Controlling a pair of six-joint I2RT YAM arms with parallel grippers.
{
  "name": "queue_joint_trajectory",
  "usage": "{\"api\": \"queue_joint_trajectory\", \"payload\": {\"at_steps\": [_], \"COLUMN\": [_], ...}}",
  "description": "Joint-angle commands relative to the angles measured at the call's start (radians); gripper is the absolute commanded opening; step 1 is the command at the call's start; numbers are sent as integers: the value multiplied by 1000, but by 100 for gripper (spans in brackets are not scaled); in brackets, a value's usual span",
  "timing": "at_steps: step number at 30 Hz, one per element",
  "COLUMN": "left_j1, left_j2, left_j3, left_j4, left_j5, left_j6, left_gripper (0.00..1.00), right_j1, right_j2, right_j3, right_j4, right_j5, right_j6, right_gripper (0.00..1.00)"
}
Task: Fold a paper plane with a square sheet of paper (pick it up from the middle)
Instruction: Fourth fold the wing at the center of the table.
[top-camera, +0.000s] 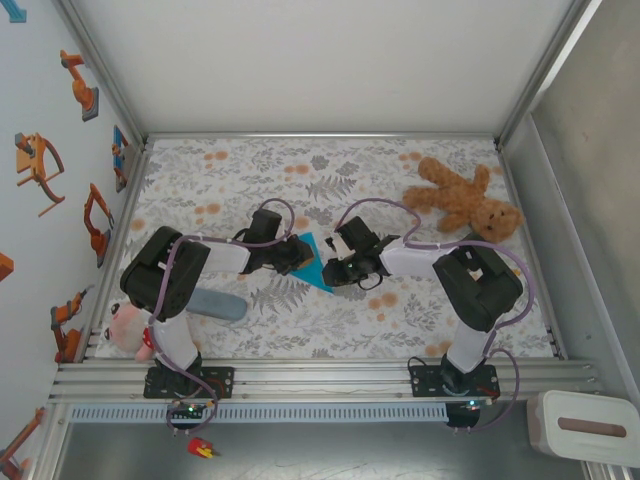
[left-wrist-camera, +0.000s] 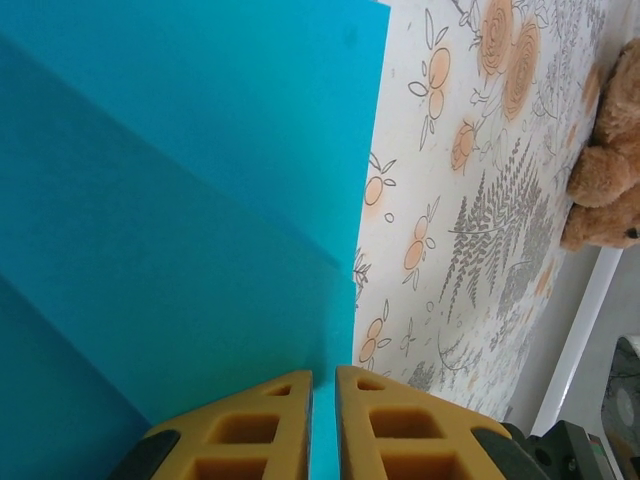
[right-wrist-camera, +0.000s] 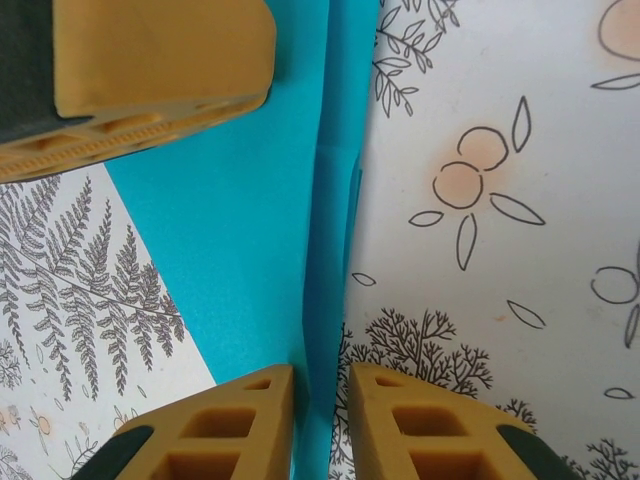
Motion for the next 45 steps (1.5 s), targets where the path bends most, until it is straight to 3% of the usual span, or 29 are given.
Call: {"api": "queue_joint_trajectory", "payload": {"at_steps": [1,45], "left_j1": [3,6], "left_j2": [19,80], "left_j3": [26,106], "left_j4": [-16,-143], "left_j5": [21,36], "left_j6": [3,76], "left_gripper": [14,14], "right_j1": [14,14], "right_j2": [67,42], "right_j3": [-16,-36], "right_j4": [-49,-38], "right_j5": [18,37], "right_j6": [-14,5], "right_gripper": [21,17]}}
